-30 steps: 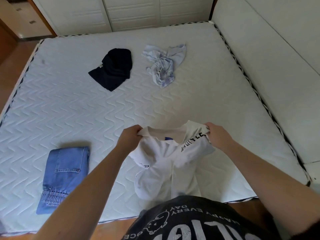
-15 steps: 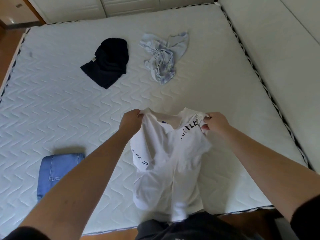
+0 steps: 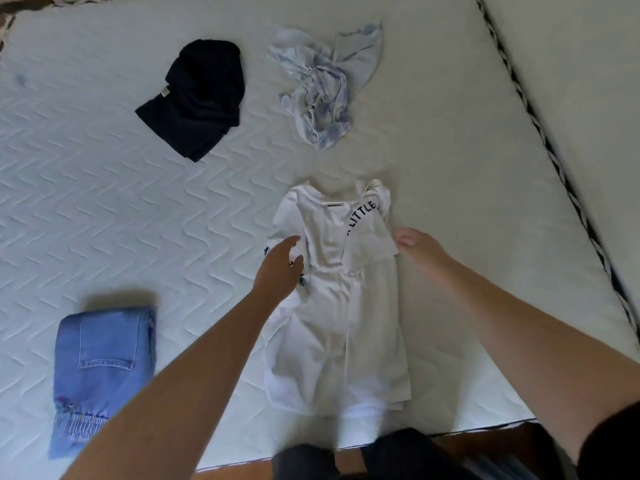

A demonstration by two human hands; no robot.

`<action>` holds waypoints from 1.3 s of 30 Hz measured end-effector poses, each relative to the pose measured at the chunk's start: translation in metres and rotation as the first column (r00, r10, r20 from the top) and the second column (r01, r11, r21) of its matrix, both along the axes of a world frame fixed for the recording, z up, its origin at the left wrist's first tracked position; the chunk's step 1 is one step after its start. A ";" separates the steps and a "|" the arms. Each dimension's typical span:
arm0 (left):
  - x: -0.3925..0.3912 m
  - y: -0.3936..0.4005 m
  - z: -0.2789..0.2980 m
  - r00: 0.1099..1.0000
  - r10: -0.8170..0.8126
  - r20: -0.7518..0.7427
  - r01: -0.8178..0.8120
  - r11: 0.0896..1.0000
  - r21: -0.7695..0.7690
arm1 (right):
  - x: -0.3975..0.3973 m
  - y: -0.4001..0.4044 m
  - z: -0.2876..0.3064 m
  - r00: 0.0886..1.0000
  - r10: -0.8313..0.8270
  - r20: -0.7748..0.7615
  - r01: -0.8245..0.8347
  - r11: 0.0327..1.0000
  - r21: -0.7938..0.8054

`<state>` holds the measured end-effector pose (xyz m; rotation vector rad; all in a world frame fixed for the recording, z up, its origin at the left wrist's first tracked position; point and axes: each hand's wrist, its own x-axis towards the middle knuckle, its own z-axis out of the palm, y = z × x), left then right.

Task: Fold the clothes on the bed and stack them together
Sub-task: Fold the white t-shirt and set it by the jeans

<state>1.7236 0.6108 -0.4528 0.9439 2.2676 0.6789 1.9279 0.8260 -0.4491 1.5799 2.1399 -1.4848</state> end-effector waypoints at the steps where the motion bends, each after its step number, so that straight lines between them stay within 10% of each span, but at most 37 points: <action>1: 0.014 -0.013 -0.014 1.000 -0.015 0.024 0.016 0.999 -0.032 | 0.009 -0.015 -0.015 0.999 0.016 0.029 -0.015 0.999 -0.048; 14: 0.098 -0.140 -0.141 0.994 -0.015 0.104 0.046 0.952 -0.304 | 0.084 -0.198 -0.150 0.842 0.479 0.249 -0.396 0.862 -0.317; 21: 0.127 -0.200 -0.187 0.997 -0.074 -0.001 0.063 0.865 -0.498 | 0.101 -0.284 -0.191 0.579 0.599 0.554 -0.705 0.709 -0.031; 25: 0.131 -0.219 -0.193 0.974 0.206 -0.094 -0.226 0.912 -0.343 | 0.097 -0.288 -0.204 0.604 0.536 0.591 -0.702 0.708 0.075; 30: 0.116 -0.226 -0.198 0.773 0.605 0.193 -0.500 0.767 -0.403 | 0.101 -0.270 -0.203 0.642 0.613 0.461 -0.735 0.663 0.142; 39: 0.119 -0.224 -0.182 0.744 0.522 0.418 -0.414 0.850 -0.324 | 0.132 -0.256 -0.190 0.888 0.459 0.030 -0.451 0.858 0.247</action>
